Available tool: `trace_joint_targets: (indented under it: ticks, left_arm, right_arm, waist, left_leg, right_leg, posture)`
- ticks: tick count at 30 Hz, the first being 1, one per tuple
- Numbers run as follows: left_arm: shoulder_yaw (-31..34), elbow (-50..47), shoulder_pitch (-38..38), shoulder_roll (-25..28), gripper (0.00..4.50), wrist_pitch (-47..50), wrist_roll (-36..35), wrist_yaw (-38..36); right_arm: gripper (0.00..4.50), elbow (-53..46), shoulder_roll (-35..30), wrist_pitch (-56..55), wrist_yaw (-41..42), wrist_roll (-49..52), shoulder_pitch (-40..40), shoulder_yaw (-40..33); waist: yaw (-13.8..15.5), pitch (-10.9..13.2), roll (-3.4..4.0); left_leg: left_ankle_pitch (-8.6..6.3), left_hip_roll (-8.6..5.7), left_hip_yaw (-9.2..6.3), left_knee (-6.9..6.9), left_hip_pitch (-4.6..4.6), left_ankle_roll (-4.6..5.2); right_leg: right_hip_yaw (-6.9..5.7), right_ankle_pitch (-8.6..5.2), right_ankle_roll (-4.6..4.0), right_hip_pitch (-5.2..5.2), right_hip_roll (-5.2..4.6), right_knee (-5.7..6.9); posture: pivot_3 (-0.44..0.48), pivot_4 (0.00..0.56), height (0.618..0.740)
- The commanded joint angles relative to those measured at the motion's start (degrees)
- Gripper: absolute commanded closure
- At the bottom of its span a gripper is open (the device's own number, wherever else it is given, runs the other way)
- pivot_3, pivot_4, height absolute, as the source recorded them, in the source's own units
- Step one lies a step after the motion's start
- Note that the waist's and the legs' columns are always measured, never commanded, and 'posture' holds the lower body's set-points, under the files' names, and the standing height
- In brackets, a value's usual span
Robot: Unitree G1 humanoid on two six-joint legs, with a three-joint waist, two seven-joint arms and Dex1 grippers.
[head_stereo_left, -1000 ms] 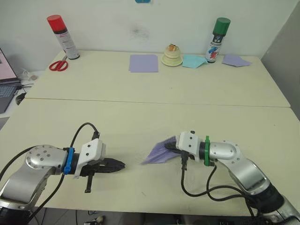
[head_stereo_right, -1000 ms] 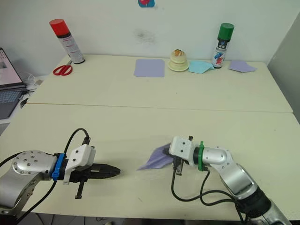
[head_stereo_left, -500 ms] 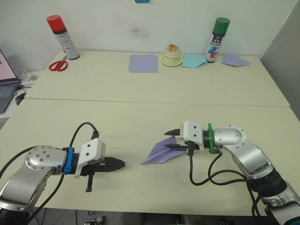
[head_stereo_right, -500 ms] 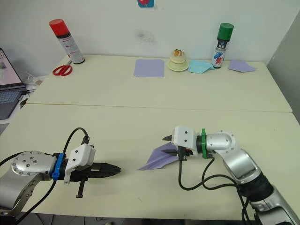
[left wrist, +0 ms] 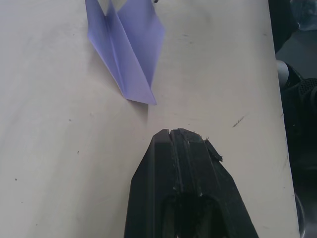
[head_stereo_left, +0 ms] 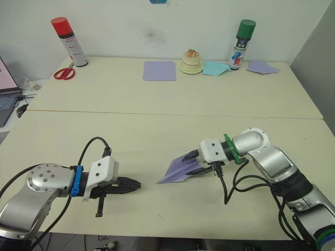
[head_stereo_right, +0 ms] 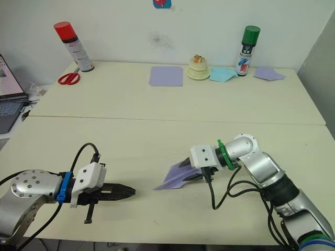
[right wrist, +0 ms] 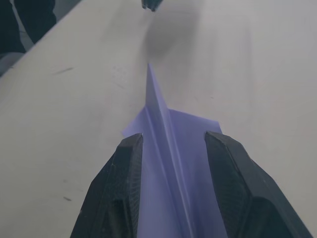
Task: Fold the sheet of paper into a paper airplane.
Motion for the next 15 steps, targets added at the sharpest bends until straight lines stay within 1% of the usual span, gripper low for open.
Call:
trace_joint_targets:
  ticks: [1, 8, 15]
  left_arm:
    - [1.25, -2.15, -0.10, 0.92, 4.50, -0.19, -0.66, 0.13]
    - [-0.04, -2.62, -1.18, 0.79, 4.50, 0.29, -0.64, 0.64]
    - [1.49, -3.57, -1.30, 0.77, 4.50, 2.06, -2.88, 0.68]
  right_arm:
    - [2.48, 2.43, 0.89, -2.45, -0.23, -2.34, -1.42, 0.69]
    - [2.48, 10.11, 4.18, -6.80, -0.65, -7.31, -2.96, 3.36]
    - [2.48, 17.81, 6.33, -11.07, -1.02, -9.94, -2.09, 4.56]
  waist:
    - [0.03, 0.00, 0.00]
    - [0.01, 0.00, 0.00]
    - [-0.11, 0.00, 0.00]
  left_leg:
    - [0.00, 0.00, 0.00, 0.03, 0.00, 0.00]
    - [0.00, -0.01, 0.06, 0.18, -0.01, 0.00]
    - [-0.01, 0.01, 0.17, 0.46, 0.01, 0.01]
  right_leg:
    - [0.00, 0.00, 0.00, 0.00, 0.00, 0.02]
    - [0.00, 0.01, 0.01, 0.01, 0.01, 0.08]
    - [0.00, 0.01, 0.01, 0.01, 0.03, 0.38]
  posture:
    - [0.000, 0.150, 0.740]
    - [0.000, 0.150, 0.740]
    - [0.000, 0.150, 0.740]
